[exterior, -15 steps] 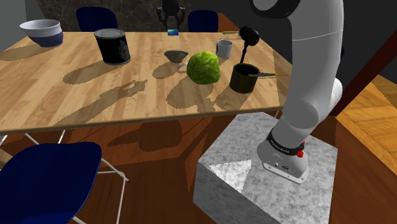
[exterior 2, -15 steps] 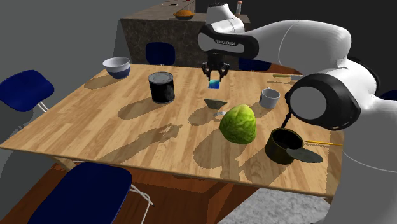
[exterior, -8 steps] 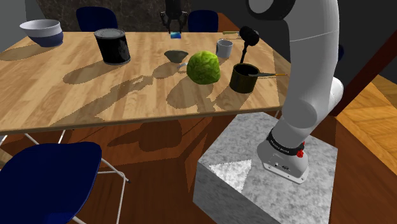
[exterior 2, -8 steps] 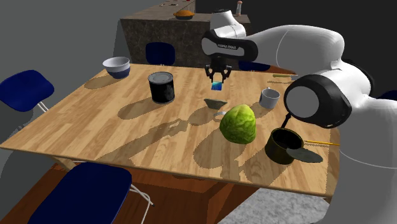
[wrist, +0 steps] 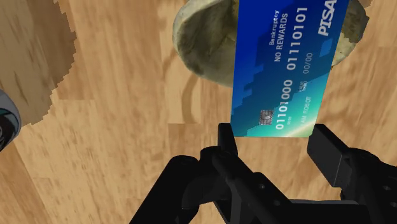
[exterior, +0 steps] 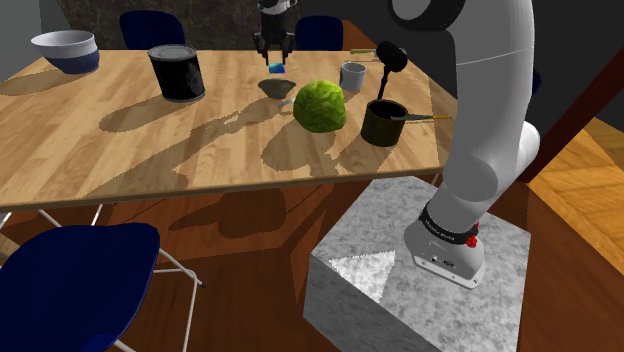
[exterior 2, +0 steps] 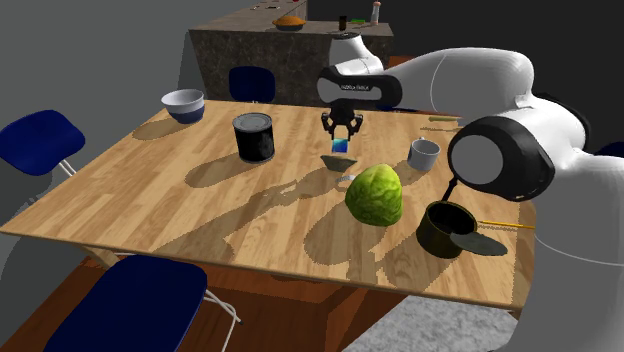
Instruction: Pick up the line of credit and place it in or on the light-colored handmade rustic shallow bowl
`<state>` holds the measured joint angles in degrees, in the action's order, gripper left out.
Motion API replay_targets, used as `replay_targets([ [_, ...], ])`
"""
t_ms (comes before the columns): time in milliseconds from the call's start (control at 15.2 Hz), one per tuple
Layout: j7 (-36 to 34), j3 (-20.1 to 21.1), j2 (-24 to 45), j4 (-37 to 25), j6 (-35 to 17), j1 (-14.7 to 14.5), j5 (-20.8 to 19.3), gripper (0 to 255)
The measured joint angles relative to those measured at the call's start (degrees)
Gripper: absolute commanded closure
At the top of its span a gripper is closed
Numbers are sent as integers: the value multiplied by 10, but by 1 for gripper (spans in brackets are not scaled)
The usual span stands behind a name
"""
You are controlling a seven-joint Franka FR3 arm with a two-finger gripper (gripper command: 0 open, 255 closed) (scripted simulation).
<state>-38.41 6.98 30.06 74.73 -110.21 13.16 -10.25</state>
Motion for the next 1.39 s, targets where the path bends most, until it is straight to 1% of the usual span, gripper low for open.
replay_targets([
  [66,-1,0,-3,13,-10,1,0,255],
  [528,-2,-1,2,17,-19,1,-1,255],
  [594,-2,-1,2,17,-19,1,-1,0],
  [990,-2,-1,2,17,-19,1,-1,0],
  [1056,-2,0,-2,15,-13,0,-1,0],
  [1254,0,2,-15,-15,29,-3,2,0],
  [1386,1,2,-14,-26,40,-4,2,0],
])
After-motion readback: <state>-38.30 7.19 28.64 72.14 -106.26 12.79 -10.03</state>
